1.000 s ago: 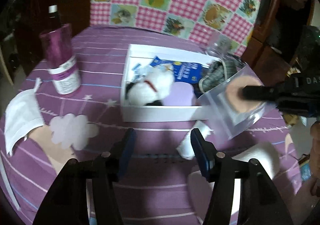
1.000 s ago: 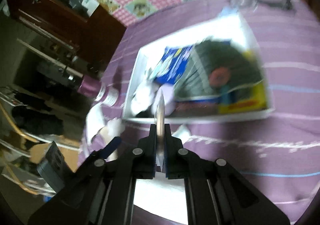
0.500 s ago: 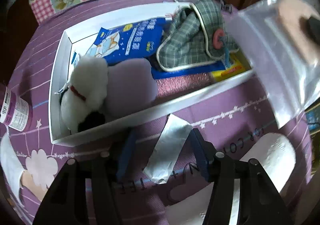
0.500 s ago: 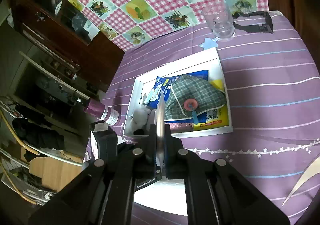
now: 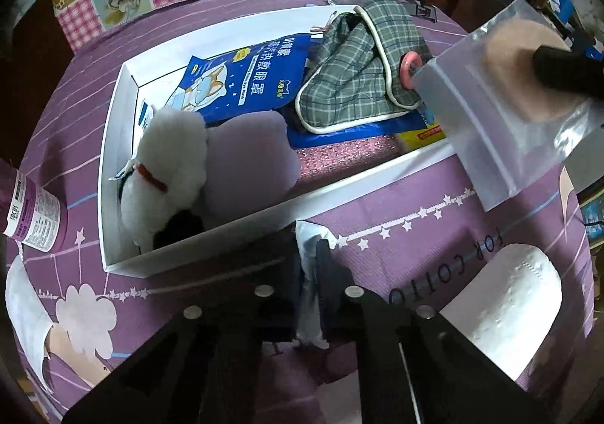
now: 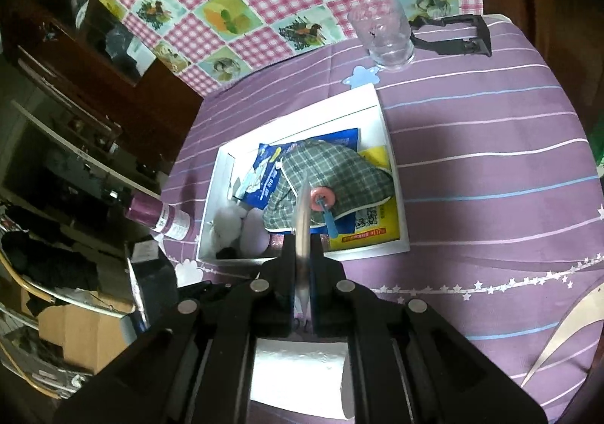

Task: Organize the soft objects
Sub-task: 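Lift the bagged puff with the right tool and carry it over the tray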

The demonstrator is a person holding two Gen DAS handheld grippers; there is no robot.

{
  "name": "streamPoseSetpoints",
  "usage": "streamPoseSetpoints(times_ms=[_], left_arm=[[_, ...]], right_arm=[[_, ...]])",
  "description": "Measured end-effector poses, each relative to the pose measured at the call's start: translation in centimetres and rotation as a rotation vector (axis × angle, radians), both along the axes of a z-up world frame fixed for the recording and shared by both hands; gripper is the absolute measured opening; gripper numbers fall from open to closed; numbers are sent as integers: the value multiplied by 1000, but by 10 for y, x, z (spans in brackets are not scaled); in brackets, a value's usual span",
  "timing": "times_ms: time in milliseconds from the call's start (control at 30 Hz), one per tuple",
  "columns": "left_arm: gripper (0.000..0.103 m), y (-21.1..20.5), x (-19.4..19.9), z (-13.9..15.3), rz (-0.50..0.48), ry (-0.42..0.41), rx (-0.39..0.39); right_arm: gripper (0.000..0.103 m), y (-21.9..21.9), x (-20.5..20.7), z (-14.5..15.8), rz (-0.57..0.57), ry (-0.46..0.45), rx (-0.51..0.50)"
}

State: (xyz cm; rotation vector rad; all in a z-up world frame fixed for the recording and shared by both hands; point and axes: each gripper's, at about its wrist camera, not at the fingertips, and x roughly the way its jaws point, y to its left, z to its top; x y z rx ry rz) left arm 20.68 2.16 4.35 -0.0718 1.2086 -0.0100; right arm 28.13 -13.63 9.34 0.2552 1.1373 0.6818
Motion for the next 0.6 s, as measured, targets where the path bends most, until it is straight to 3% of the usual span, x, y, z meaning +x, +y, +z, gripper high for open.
streamPoseSetpoints(times_ms=[267,600], left_arm=[[2,19,7,11,33,-27,-27],[2,45,-12,62,88,-207,-98]], right_arm=[[7,3,-4,2,7,-11,-9],[7,21,-8,-1,40,-33,57]])
